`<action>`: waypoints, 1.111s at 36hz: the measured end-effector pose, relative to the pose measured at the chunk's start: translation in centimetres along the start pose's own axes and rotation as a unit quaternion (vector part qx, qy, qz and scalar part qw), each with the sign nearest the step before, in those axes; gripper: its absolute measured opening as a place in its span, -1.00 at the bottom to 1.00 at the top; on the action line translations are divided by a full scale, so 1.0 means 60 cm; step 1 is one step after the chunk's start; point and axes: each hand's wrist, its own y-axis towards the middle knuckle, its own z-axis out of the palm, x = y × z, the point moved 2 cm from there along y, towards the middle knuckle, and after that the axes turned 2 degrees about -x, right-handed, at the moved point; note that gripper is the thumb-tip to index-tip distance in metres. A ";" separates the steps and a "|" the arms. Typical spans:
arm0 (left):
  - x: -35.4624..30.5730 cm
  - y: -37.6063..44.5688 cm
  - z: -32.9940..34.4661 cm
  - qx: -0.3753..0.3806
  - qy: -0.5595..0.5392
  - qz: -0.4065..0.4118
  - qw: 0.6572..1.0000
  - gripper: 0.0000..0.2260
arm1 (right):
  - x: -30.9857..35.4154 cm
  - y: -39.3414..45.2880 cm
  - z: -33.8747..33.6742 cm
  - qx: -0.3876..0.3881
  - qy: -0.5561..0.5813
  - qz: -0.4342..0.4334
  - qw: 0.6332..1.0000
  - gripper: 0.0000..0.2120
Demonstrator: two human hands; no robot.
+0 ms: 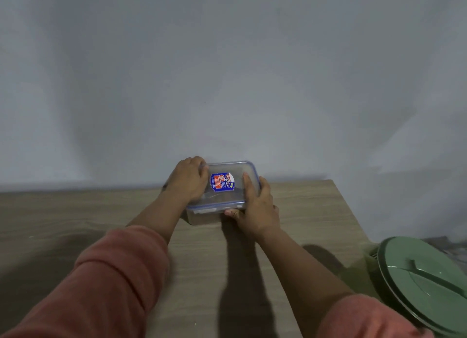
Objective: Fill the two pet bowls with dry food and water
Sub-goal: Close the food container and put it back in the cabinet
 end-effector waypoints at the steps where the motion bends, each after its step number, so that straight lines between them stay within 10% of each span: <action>1: 0.000 0.003 0.000 0.006 0.005 0.000 1.000 -0.69 | 0.000 0.000 -0.001 0.000 -0.001 0.000 1.000 -0.09; 8: 0.016 0.005 0.011 -0.017 -0.073 -0.071 0.995 -0.70 | -0.002 0.001 0.001 -0.004 -0.004 -0.006 1.000 -0.10; 16: 0.042 -0.107 0.040 -0.092 -0.276 -0.285 0.913 -0.54 | -0.003 0.000 -0.004 0.037 0.127 -0.002 0.991 -0.09; 22: 0.018 -0.152 0.049 -0.095 -0.319 -0.284 0.899 -0.51 | -0.025 -0.019 0.002 0.059 0.411 0.068 0.907 0.03; 26: 0.026 -0.170 0.047 -0.096 -0.336 -0.307 0.885 -0.47 | -0.023 -0.038 0.003 0.040 0.540 0.162 0.825 -0.11; 31: 0.019 -0.217 0.024 -0.109 -0.338 -0.331 0.874 -0.49 | -0.010 -0.082 -0.005 0.057 0.531 0.190 0.824 -0.64; 40: -0.015 -0.282 -0.061 -0.116 -0.354 -0.330 0.867 -0.46 | 0.018 -0.172 -0.060 0.039 0.564 0.158 0.810 -0.74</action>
